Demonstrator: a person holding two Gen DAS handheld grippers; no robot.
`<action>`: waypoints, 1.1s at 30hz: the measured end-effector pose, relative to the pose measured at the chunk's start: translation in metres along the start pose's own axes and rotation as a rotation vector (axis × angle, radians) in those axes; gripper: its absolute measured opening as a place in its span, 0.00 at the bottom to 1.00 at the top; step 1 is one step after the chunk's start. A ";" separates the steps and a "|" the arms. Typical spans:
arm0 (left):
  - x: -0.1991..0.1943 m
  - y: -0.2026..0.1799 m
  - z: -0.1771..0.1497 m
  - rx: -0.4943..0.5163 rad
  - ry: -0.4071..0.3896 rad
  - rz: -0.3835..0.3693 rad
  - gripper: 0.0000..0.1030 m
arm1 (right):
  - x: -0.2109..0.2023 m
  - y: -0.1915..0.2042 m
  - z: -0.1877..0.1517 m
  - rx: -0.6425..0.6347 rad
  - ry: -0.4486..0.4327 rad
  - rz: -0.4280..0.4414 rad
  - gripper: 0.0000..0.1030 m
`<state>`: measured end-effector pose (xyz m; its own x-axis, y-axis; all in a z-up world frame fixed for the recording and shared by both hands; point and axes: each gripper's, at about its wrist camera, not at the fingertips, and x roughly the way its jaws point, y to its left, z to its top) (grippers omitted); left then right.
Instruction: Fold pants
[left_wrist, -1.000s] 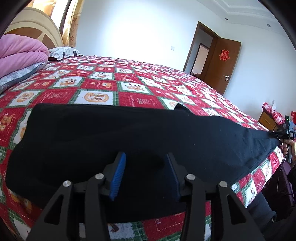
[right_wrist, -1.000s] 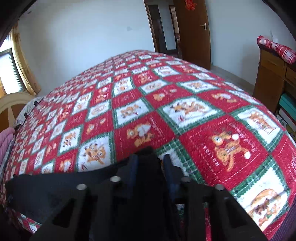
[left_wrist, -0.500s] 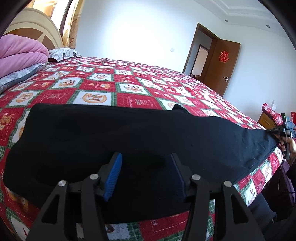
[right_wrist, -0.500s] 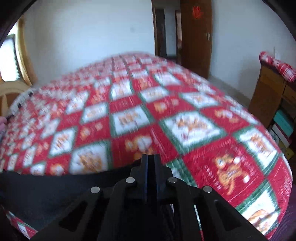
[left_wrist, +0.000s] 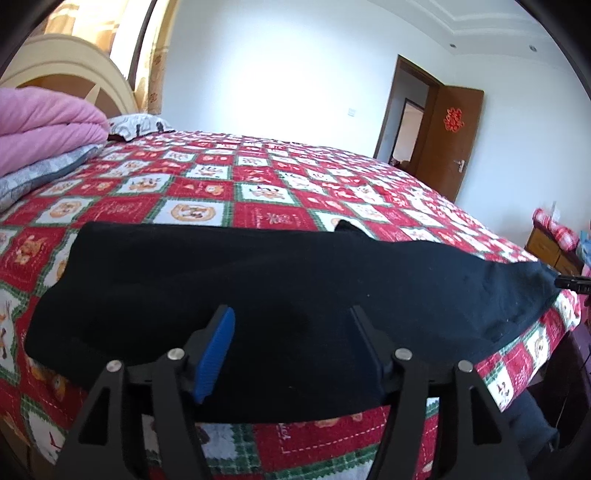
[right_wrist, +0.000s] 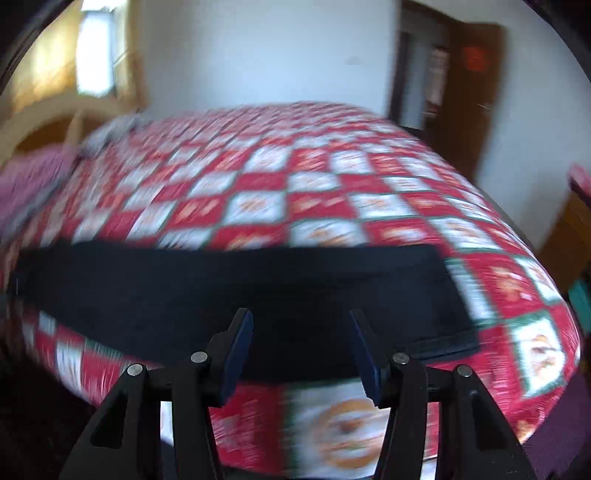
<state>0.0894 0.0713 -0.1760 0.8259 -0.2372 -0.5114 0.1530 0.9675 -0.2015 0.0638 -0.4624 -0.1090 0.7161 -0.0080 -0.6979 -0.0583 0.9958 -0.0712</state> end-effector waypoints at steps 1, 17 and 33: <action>0.000 0.000 0.000 0.006 0.000 0.003 0.64 | 0.007 0.018 -0.004 -0.061 0.017 -0.002 0.53; 0.005 0.010 -0.007 -0.040 0.019 -0.004 0.68 | 0.021 0.050 -0.025 -0.229 0.068 -0.007 0.03; 0.001 -0.031 0.023 0.101 -0.011 0.064 0.80 | 0.021 0.038 -0.029 -0.131 0.082 0.021 0.49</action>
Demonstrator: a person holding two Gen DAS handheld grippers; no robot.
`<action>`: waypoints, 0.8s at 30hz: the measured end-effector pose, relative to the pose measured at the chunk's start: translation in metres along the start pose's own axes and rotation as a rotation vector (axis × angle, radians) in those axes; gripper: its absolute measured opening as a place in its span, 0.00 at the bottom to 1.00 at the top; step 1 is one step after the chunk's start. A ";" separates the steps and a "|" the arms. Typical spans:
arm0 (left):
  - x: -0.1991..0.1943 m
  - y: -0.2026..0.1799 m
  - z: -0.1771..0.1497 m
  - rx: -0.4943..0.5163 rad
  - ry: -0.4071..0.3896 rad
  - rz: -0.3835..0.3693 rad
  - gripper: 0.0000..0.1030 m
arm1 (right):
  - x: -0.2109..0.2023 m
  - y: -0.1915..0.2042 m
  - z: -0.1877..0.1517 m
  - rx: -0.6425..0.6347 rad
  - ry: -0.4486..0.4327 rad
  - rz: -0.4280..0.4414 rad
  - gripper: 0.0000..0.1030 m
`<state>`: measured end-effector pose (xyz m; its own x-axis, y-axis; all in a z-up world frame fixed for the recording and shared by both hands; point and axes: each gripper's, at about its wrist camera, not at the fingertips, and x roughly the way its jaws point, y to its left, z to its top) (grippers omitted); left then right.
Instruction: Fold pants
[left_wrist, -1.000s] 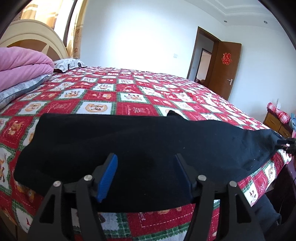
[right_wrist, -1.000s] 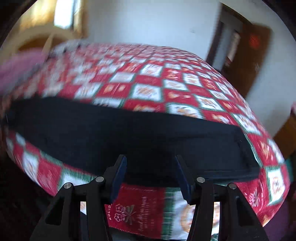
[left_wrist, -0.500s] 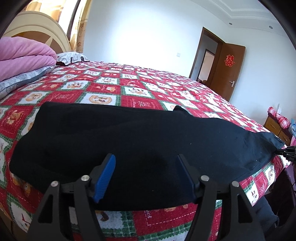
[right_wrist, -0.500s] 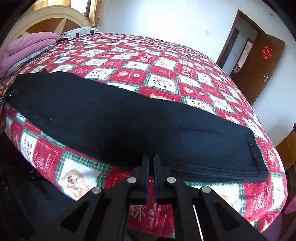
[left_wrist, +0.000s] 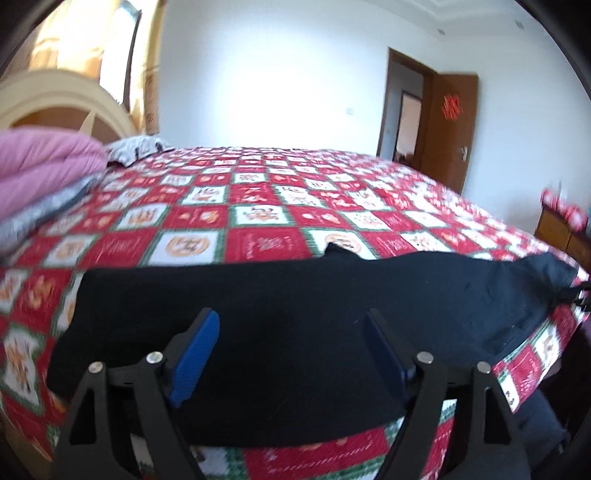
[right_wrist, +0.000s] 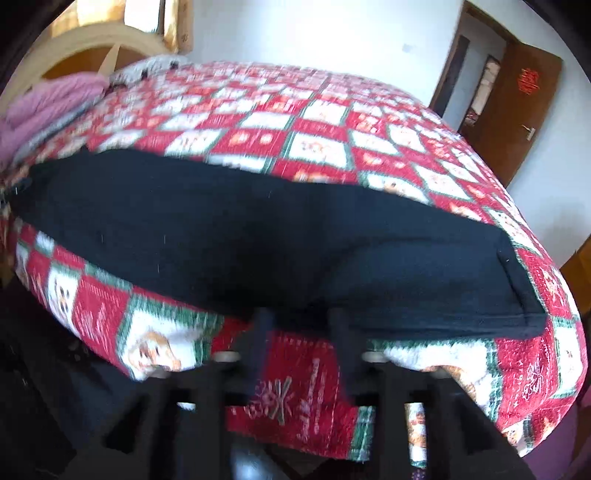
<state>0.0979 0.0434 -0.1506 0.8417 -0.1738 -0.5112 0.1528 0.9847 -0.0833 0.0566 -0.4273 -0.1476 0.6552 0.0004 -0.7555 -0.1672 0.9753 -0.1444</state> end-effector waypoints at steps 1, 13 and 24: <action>0.006 -0.008 0.004 0.022 0.011 -0.004 0.80 | -0.002 -0.001 0.002 0.020 -0.025 -0.001 0.49; 0.053 -0.040 -0.004 0.068 0.200 0.028 0.81 | 0.027 0.051 0.007 -0.006 -0.019 0.078 0.57; 0.044 -0.040 -0.005 0.046 0.199 0.004 0.87 | 0.008 0.038 0.008 0.074 -0.047 0.093 0.59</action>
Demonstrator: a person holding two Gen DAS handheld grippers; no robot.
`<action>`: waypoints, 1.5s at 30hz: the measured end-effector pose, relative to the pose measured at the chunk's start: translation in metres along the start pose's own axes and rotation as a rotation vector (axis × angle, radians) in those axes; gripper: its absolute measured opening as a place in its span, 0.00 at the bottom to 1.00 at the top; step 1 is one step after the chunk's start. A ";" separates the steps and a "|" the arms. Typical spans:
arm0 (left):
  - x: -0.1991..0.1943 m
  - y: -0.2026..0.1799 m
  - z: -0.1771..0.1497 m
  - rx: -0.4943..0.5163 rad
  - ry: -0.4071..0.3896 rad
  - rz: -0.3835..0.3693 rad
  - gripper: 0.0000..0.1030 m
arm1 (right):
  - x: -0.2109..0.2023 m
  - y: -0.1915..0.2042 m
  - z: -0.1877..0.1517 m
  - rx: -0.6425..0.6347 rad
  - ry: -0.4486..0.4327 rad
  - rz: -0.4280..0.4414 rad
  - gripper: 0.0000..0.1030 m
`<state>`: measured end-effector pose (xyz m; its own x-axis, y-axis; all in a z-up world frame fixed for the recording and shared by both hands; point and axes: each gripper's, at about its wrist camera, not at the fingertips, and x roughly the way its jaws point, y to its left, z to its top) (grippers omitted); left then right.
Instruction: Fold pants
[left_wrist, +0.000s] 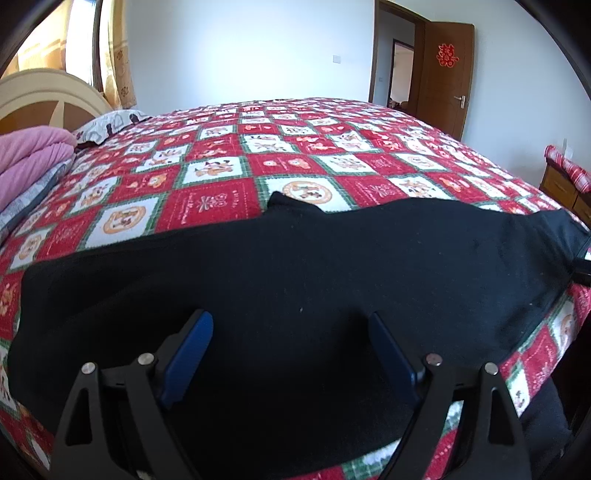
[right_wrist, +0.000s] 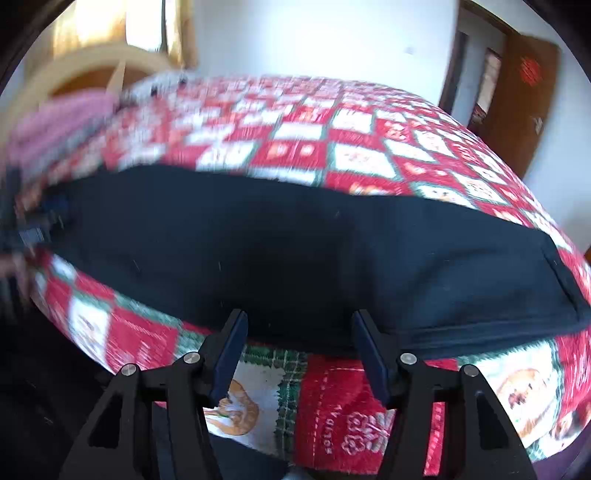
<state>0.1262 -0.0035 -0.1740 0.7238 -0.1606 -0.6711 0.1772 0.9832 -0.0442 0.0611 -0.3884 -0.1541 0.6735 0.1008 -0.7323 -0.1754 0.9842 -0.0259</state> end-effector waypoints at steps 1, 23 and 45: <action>-0.002 0.002 -0.001 -0.014 -0.001 -0.006 0.87 | -0.009 -0.009 0.001 0.038 -0.025 0.003 0.59; -0.048 0.165 -0.026 -0.341 -0.117 0.313 0.89 | -0.082 -0.208 -0.055 0.798 -0.317 -0.005 0.59; -0.025 0.173 -0.050 -0.398 -0.119 0.231 1.00 | -0.056 -0.226 -0.049 0.851 -0.314 0.019 0.16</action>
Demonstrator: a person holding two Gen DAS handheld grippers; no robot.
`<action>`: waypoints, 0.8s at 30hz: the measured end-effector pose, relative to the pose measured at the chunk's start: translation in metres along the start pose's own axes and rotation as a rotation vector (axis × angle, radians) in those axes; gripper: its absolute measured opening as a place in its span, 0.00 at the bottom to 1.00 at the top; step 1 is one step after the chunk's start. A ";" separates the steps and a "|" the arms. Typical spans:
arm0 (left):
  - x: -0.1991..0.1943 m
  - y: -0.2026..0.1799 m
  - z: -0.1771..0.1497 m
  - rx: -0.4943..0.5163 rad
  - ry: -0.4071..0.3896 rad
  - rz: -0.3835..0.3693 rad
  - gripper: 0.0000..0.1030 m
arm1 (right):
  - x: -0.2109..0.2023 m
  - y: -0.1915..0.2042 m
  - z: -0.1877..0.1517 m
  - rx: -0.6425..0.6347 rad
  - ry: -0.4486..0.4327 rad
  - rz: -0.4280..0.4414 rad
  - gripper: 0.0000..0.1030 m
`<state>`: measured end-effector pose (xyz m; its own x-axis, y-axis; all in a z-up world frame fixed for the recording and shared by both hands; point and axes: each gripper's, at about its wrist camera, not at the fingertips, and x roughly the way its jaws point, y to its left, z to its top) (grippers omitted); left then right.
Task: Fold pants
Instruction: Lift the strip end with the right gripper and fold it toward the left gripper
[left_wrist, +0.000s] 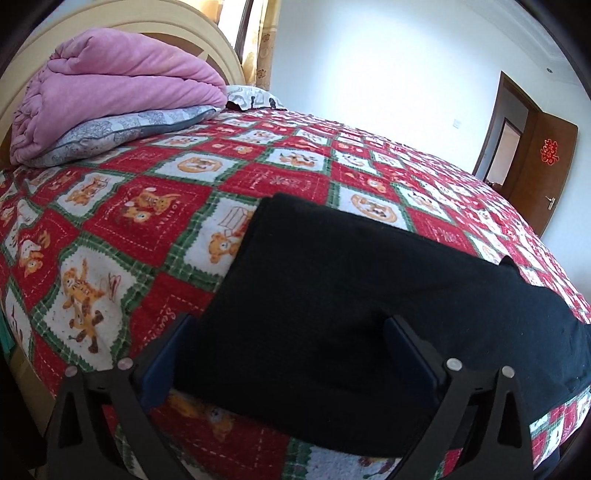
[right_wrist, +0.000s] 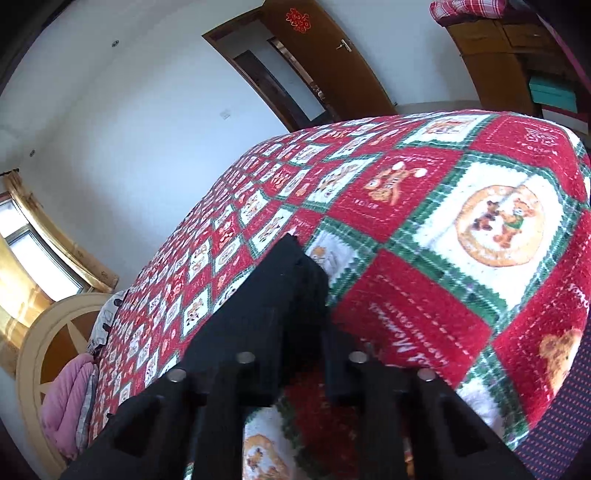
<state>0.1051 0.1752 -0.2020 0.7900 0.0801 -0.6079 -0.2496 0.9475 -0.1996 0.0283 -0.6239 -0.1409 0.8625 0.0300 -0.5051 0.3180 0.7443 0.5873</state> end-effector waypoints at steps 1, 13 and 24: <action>0.000 0.000 0.000 0.001 -0.001 0.001 1.00 | -0.001 -0.001 0.000 0.005 -0.001 0.011 0.14; 0.000 0.000 0.000 0.003 -0.001 0.002 1.00 | -0.008 0.046 -0.006 -0.196 -0.067 -0.017 0.12; 0.001 0.000 -0.001 0.004 -0.002 0.000 1.00 | -0.015 0.132 -0.029 -0.436 -0.093 0.068 0.11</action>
<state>0.1054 0.1748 -0.2028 0.7911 0.0803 -0.6064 -0.2470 0.9489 -0.1966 0.0462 -0.5070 -0.0745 0.9136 0.0434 -0.4042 0.0809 0.9550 0.2854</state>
